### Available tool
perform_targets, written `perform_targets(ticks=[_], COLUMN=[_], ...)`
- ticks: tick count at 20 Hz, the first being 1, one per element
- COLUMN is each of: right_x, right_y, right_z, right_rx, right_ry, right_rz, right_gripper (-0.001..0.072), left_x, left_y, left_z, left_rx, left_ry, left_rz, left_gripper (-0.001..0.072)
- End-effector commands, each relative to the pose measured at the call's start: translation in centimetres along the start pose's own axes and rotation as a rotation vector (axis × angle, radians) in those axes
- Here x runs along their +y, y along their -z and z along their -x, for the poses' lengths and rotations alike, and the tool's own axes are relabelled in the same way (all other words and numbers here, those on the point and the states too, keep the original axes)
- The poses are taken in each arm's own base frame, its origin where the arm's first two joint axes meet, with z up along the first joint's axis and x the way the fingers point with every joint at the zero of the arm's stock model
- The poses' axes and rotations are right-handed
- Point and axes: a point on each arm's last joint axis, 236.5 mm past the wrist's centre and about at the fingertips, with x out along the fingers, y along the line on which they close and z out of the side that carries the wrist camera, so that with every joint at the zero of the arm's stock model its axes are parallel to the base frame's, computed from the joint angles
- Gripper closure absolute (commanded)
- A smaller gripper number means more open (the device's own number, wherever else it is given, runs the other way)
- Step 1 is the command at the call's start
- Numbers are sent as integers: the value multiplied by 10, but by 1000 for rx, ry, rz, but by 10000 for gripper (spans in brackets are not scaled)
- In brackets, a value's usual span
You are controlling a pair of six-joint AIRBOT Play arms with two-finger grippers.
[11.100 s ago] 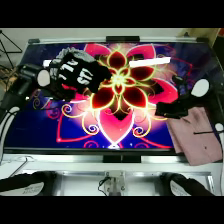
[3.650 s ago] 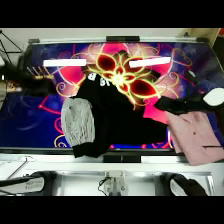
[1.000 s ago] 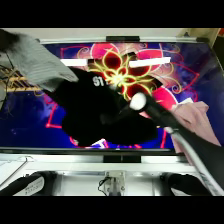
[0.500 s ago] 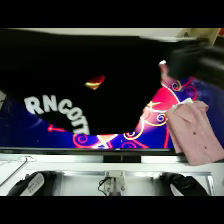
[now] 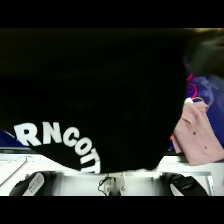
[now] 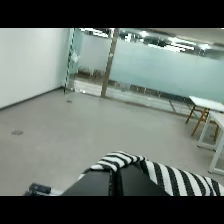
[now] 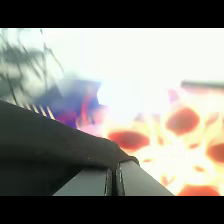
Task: Fold the shirts.
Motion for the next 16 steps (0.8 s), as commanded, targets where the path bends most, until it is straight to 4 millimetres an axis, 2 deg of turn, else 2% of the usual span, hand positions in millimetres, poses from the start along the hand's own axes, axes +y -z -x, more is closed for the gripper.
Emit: perform_targets(ticks=[1, 3, 5, 7, 8, 9, 10, 11, 12, 14, 16], right_x=[-31, -47, -62, -69, -66, -60, -54, -48, -43, -39, -36], right_y=[88, 134, 173, 214, 234, 251, 264, 271, 272, 263, 250], right_z=[-48, -90, -140, -186, -205, -217, -226, -231, -231, -223, -200], right_rx=[378, 548, 647, 717, 753, 788, 817, 835, 840, 834, 842], right_ry=[79, 96, 107, 104, 88, 60, 33, 1, -33, -67, -72], right_rz=[-61, -94, -144, -259, -329, -386, -435, -457, -432, -365, -303], right_gripper=[644, 644, 644, 642, 617, 618, 575, 261, 140, 140, 140], left_x=[15, 15, 6, -6, -12, -15, -18, -17, -13, 2, 20], left_y=[82, 155, 231, 303, 336, 360, 379, 392, 397, 397, 387], left_z=[-27, -47, -57, -55, -52, -50, -48, -49, -52, -67, -81], left_rx=[245, 417, 582, 743, 818, 874, 918, 945, 953, 908, 836], left_ry=[11, 52, 101, 139, 152, 160, 167, 168, 160, 118, 72], left_rz=[95, 147, 161, 197, 214, 225, 225, 225, 229, 239, 245], left_gripper=[665, 665, 665, 665, 665, 664, 664, 664, 663, 662, 663])
